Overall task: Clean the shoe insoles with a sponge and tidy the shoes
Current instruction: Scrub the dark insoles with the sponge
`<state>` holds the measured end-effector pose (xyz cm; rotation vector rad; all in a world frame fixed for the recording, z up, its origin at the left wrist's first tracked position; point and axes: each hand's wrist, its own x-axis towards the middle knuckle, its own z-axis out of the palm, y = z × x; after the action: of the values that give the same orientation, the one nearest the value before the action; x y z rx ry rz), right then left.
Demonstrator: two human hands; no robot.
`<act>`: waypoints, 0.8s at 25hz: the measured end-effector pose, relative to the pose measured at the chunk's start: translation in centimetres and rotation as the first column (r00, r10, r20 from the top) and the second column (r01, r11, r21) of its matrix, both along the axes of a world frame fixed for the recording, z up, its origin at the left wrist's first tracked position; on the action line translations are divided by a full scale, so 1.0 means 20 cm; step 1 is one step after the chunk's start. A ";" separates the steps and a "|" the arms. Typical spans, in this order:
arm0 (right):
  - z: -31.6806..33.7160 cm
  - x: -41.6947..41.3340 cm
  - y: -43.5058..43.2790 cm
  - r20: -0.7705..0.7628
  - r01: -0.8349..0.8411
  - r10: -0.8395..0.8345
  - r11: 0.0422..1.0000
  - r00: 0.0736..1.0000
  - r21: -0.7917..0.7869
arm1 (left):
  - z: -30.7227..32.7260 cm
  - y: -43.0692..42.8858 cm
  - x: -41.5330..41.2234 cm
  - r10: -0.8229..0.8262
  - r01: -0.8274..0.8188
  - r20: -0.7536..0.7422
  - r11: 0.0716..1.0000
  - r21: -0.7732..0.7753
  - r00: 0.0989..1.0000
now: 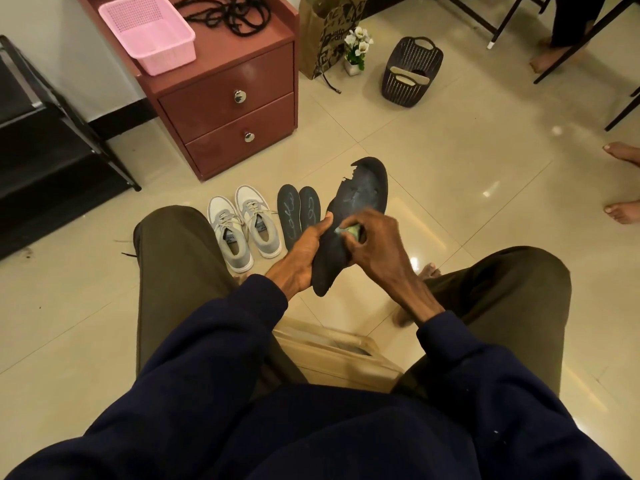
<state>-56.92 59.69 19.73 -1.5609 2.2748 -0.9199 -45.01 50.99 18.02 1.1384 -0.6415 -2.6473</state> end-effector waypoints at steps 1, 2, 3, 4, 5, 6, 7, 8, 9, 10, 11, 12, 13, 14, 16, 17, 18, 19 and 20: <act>0.00 -0.05 0.00 0.010 0.096 -0.095 0.995 0.995 -0.011 | 0.01 0.00 0.00 -0.028 0.028 -0.004 1.000 -0.011 1.000; 0.00 -0.11 0.01 0.037 0.186 -0.185 0.982 0.982 -0.023 | 0.01 0.01 0.00 -0.062 0.062 -0.008 0.998 -0.022 0.998; 0.00 -0.14 0.03 0.077 0.242 -0.239 0.969 0.968 -0.039 | 0.02 0.02 0.01 -0.085 0.085 -0.008 0.996 -0.033 0.996; 0.00 -0.13 0.04 0.112 0.258 -0.252 0.965 0.961 -0.043 | 0.03 0.03 0.01 -0.096 0.095 -0.005 0.995 -0.037 0.995; 0.00 -0.09 0.05 0.136 0.228 -0.222 0.973 0.966 -0.033 | 0.03 0.03 0.01 -0.090 0.090 0.000 0.995 -0.031 0.996; 0.00 -0.04 0.05 0.151 0.160 -0.156 0.987 0.976 -0.011 | 0.03 0.02 0.01 -0.078 0.078 0.006 0.997 -0.015 0.997; -0.01 0.01 0.04 0.162 0.074 -0.075 0.997 0.984 0.014 | 0.02 0.02 0.01 -0.066 0.066 0.012 0.998 -0.002 0.998; -0.01 0.05 0.04 0.157 0.012 -0.016 1.000 0.987 0.027 | 0.02 0.02 0.01 -0.063 0.063 0.014 0.998 0.003 0.998; -0.02 0.04 0.03 0.138 0.004 -0.008 1.000 0.990 0.028 | 0.01 0.01 0.01 -0.061 0.061 0.019 0.998 0.000 0.998; -0.02 0.01 0.02 0.115 0.044 -0.045 0.999 0.992 0.012 | 0.02 0.01 0.01 -0.067 0.067 0.029 0.998 -0.005 0.997; -0.01 -0.03 0.02 0.096 0.110 -0.109 0.994 0.989 -0.006 | 0.03 0.02 0.01 -0.076 0.077 0.040 0.997 -0.020 0.996; -0.01 -0.07 0.02 0.083 0.173 -0.170 0.985 0.982 -0.022 | 0.04 0.03 0.01 -0.086 0.088 0.056 0.995 -0.042 0.995; -0.02 -0.10 0.04 0.085 0.209 -0.206 0.977 0.975 -0.032 | 0.05 0.03 0.01 -0.093 0.097 0.061 0.993 -0.060 0.994; -0.02 -0.09 0.05 0.093 0.208 -0.205 0.978 0.974 -0.032 | 0.06 0.04 0.02 -0.094 0.098 0.071 0.993 -0.065 0.993; -0.04 -0.04 0.05 0.100 0.097 -0.096 0.995 0.990 -0.013 | 0.05 0.04 0.02 -0.084 0.087 0.073 0.996 -0.029 0.994; -0.05 -0.02 0.05 0.094 0.029 -0.029 1.000 0.995 0.002 | 0.05 0.03 0.02 -0.080 0.081 0.067 0.997 -0.016 0.995; -0.05 -0.01 0.04 0.079 -0.012 0.011 1.000 0.997 0.011 | 0.05 0.03 0.02 -0.080 0.080 0.066 0.997 -0.010 0.995; -0.05 -0.03 0.03 0.065 -0.009 0.008 1.000 0.998 0.015 | 0.04 0.03 0.01 -0.087 0.089 0.081 0.996 -0.024 0.993; -0.05 -0.06 0.03 0.059 0.028 -0.028 1.000 0.998 0.009 | 0.03 0.03 0.01 -0.107 0.110 0.094 0.993 -0.034 0.990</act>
<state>-58.14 60.24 18.77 -1.4820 2.2625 -0.9494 -44.76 51.58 18.70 1.2550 -0.7898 -2.6713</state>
